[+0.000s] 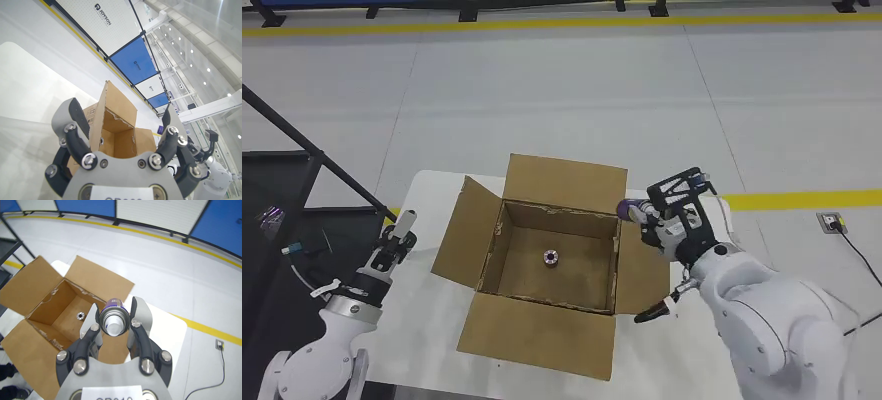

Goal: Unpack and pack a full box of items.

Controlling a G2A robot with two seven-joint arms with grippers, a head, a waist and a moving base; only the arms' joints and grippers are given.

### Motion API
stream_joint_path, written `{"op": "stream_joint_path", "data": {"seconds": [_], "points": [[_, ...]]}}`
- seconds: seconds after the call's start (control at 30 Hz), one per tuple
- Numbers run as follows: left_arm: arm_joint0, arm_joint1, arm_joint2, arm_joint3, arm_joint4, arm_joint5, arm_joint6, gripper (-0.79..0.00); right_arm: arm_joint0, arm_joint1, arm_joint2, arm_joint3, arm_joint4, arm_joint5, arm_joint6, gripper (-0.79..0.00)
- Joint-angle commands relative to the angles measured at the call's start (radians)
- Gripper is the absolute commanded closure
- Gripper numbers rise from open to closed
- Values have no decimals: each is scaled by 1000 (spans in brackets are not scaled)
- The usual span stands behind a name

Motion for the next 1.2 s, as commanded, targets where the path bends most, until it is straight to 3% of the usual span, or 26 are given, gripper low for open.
{"op": "stream_joint_path", "data": {"seconds": [0.0, 0.3, 0.5, 0.67, 0.73, 0.8, 1.0, 1.1, 1.17], "points": [[10, 0, -7, 0, -5, -3, 5, -785, 71, -9, -96, 100, -1, -22, 27, 0], [31, -1, -26, -7, -15, -8, 11, -785, 273, -73, -398, 543, -39, 19, 49, 0], [24, 0, -23, -6, -8, -2, -2, -785, 339, -113, -486, 771, -23, 44, 10, 0], [16, 1, -18, -3, 7, 3, -14, -785, 376, -142, -524, 882, 9, 48, -15, 0], [15, 2, -18, -3, 10, 5, -17, -785, 386, -151, -532, 905, 15, 50, -21, -188], [15, 2, -17, -2, 14, 7, -21, -785, 392, -157, -536, 920, 17, 49, -24, -308], [20, 3, -12, -6, 24, 11, -34, -785, 390, -166, -535, 923, 9, 47, -29, -382], [24, 3, -8, -13, 30, 9, -41, -785, 380, -165, -520, 898, 7, 43, -31, -499], [27, 3, -6, -16, 34, 9, -46, -785, 368, -161, -502, 871, 3, 42, -29, -625]]}}
